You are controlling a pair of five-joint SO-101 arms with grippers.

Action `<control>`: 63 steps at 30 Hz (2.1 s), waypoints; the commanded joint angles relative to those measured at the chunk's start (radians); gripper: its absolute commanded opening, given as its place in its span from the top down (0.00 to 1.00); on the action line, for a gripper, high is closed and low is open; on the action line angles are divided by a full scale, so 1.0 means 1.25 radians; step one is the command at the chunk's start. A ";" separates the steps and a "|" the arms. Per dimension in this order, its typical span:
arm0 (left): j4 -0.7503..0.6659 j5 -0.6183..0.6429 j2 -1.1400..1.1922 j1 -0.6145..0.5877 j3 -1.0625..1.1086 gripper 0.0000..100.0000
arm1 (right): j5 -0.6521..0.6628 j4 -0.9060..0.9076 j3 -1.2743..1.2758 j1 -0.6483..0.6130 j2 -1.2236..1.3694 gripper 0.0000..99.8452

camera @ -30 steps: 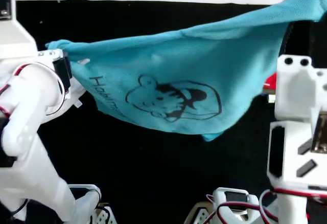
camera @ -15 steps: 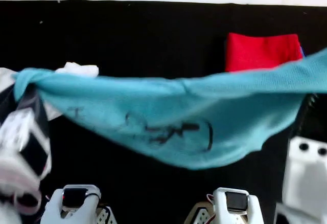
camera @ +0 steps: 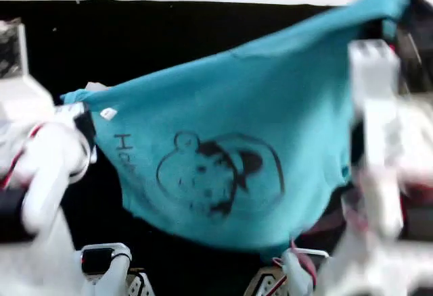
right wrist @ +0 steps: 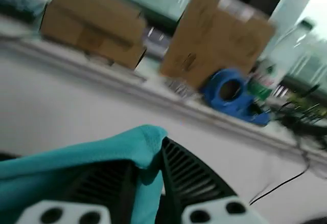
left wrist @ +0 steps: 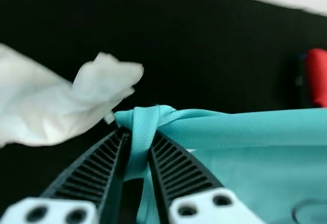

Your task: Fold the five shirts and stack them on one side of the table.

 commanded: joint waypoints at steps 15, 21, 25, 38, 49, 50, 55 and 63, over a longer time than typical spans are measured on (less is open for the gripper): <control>-0.095 -0.005 0.710 -0.037 -0.565 0.99 | 0.005 -0.163 -0.159 -0.093 0.499 0.99; 0.110 -0.005 0.967 -0.013 -0.936 0.99 | 0.005 -0.105 -0.212 -0.091 0.549 0.99; 0.169 -0.004 1.116 -0.004 -1.005 0.99 | 0.005 -0.045 -0.212 -0.091 0.601 0.99; 0.187 -0.005 1.239 -0.157 -0.972 0.81 | 0.005 0.024 -0.217 -0.093 0.629 0.99; 0.075 -0.178 1.487 -0.456 -0.878 0.82 | 0.004 0.024 -0.219 -0.106 0.628 0.99; 0.061 -0.201 1.493 -0.497 -0.878 0.82 | 0.004 0.024 -0.219 -0.106 0.627 0.99; 0.017 -0.279 1.494 -0.672 -0.946 0.82 | 0.002 0.024 -0.219 -0.106 0.627 0.99; 0.205 -0.268 1.494 -0.665 -1.223 0.82 | 0.002 0.024 -0.220 -0.106 0.625 0.99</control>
